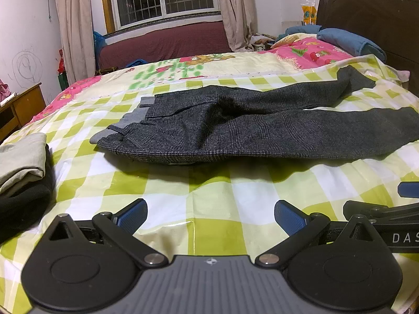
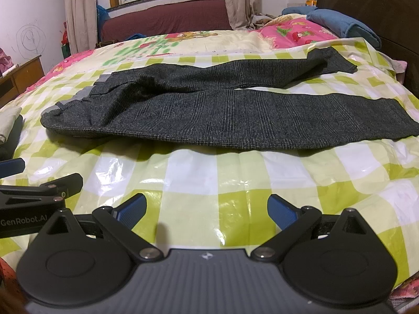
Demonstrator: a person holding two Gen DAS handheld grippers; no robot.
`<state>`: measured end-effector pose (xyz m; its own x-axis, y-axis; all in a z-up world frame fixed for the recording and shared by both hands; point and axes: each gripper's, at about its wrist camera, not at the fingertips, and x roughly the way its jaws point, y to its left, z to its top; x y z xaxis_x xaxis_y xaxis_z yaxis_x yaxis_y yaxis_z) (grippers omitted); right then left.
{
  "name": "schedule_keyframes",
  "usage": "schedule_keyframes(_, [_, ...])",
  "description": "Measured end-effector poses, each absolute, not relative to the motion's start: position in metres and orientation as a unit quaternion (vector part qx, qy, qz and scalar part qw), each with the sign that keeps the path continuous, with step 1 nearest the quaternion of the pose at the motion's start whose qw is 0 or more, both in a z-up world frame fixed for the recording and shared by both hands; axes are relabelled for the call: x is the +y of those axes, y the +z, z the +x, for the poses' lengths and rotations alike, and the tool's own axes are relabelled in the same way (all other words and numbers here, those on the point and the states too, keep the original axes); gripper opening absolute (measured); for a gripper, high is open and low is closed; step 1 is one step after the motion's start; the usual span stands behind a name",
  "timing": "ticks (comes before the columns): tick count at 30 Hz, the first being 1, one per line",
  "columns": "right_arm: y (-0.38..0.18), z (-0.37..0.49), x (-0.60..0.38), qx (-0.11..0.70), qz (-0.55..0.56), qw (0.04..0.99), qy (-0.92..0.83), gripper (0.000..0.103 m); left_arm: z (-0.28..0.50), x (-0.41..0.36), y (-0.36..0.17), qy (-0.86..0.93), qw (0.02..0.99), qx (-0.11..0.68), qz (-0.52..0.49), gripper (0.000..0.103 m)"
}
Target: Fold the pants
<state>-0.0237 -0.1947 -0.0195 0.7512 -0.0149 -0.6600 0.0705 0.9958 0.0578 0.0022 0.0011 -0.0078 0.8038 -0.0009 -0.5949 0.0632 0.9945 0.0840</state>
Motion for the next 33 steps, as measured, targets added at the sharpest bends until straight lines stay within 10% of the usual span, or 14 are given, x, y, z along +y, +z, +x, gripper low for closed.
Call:
schedule_keyframes(27, [-0.028,0.076,-0.073,0.281,-0.163,0.933,0.159,0.096,0.133,0.135,-0.005,0.098,0.946,0.307,-0.033,0.103])
schedule_keyframes(31, [-0.036,0.098,-0.056,0.280,-0.188,0.926,0.168,0.080,0.166,0.143,-0.020,0.089,0.937,0.337,-0.038,0.103])
schedule_keyframes(33, [-0.041,0.107,-0.049,0.286,-0.200,0.922,0.169,0.062,0.173,0.145,-0.027,0.084,0.930,0.355,-0.042,0.084])
